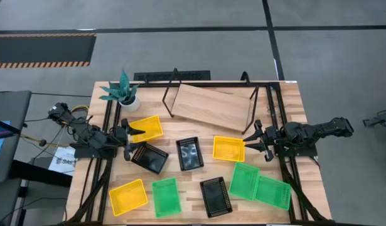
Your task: Stack baskets on shelf by color
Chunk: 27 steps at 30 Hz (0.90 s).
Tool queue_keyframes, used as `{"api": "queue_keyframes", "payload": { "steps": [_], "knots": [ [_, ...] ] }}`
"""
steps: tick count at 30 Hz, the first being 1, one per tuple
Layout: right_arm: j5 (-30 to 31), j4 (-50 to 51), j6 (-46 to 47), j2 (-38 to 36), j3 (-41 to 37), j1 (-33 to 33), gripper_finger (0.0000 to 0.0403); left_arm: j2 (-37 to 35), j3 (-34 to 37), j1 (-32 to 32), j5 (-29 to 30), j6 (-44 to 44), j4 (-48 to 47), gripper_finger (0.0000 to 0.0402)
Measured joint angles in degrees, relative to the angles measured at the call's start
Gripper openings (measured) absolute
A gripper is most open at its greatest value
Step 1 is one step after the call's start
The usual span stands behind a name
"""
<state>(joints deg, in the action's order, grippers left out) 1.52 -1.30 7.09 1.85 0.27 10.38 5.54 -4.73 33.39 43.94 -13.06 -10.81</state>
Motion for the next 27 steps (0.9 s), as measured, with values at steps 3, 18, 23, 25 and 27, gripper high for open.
{"api": "queue_keyframes", "payload": {
  "steps": [3, 18, 23, 25, 27],
  "knots": [
    [0.0, 0.0, 0.0, 0.0, 0.0, 0.0, 0.0129, 0.0, 0.0, 0.0, 0.0, 0.0, 0.0, 0.0221],
    [0.0, 0.0, 0.0, 0.0, 0.0, 0.0, 0.0129, 0.0, 0.3, 0.0, 0.1, 0.0, 5.0, 0.0221],
    [0.0, 0.0, 0.0, 0.0, 0.0, 0.0, 0.0129, 0.0, 0.3, 0.0, -1.3, -2.1, 6.6, 0.0221],
    [0.0, -0.1, 0.0, 0.0, 0.0, 0.0, 0.0129, 0.0, 0.3, 0.0, -2.2, -3.2, 6.6, 0.0221],
    [0.0, -0.8, 0.4, 0.0, 0.0, 0.0, 0.0129, 0.0, 0.2, 0.0, -2.7, -5.6, 6.7, 0.0221]
  ]
}}
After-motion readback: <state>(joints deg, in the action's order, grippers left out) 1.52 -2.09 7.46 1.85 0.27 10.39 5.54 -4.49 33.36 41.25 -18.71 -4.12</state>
